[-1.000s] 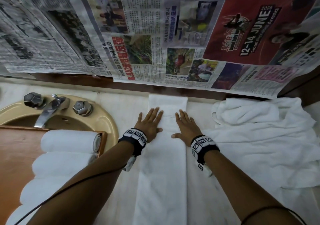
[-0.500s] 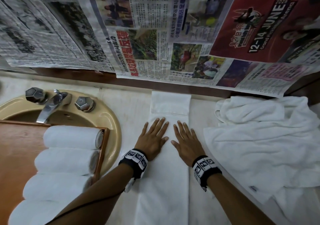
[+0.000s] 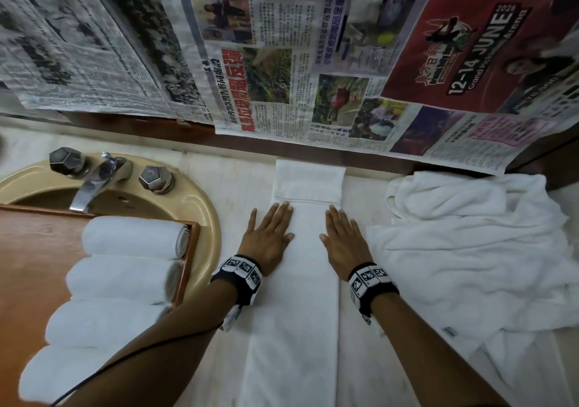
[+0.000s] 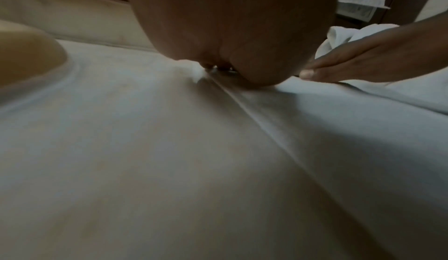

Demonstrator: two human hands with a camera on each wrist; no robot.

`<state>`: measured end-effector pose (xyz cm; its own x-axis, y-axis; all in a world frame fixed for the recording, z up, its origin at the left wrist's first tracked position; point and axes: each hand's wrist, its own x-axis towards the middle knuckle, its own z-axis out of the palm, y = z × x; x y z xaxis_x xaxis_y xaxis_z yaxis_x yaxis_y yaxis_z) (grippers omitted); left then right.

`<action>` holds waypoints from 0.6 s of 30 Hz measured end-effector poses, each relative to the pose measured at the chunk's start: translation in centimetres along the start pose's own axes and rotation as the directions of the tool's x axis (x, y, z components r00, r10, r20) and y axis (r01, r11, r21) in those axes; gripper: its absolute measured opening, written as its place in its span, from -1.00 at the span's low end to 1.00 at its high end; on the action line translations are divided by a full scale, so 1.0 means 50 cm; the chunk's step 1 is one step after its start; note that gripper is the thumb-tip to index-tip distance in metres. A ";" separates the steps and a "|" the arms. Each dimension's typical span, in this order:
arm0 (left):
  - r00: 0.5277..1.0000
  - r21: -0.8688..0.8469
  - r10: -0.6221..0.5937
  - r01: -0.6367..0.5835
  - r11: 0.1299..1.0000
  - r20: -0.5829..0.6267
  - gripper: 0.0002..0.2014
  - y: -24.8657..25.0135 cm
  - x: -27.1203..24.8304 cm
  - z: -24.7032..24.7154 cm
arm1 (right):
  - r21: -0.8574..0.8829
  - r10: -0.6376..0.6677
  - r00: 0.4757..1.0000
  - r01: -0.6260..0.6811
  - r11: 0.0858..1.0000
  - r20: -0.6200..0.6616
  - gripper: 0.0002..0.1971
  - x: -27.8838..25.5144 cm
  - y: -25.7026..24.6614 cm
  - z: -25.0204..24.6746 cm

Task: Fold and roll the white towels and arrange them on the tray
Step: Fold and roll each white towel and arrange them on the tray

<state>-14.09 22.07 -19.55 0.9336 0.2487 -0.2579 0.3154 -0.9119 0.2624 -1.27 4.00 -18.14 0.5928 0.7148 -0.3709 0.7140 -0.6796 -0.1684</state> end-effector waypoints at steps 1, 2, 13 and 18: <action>1.000 -0.011 -0.026 0.026 1.000 -0.001 -0.40 -0.004 -0.007 0.000 | 0.007 0.033 0.999 -0.033 0.999 0.012 -0.39 -0.009 0.002 -0.002; 0.999 -0.027 -0.052 0.052 0.998 -0.007 -0.39 -0.002 -0.014 0.000 | 0.016 0.050 0.999 -0.050 0.999 0.006 -0.39 -0.017 -0.001 -0.003; 0.999 -0.022 -0.039 0.039 0.999 -0.030 -0.42 0.031 -0.103 0.041 | -0.026 0.018 1.000 -0.019 0.999 -0.009 -0.23 -0.141 -0.042 0.081; 0.997 -0.060 0.058 -0.061 0.996 -0.049 -0.43 0.083 -0.158 0.052 | 0.012 -0.053 0.996 0.054 0.998 -0.072 -0.34 -0.173 -0.099 0.087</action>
<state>-20.60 15.47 -18.85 0.9576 0.2107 -0.1965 0.2673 -0.9042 0.3330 -11.57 0.46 -18.05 0.5795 0.7600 -0.2943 0.7406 -0.6418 -0.1990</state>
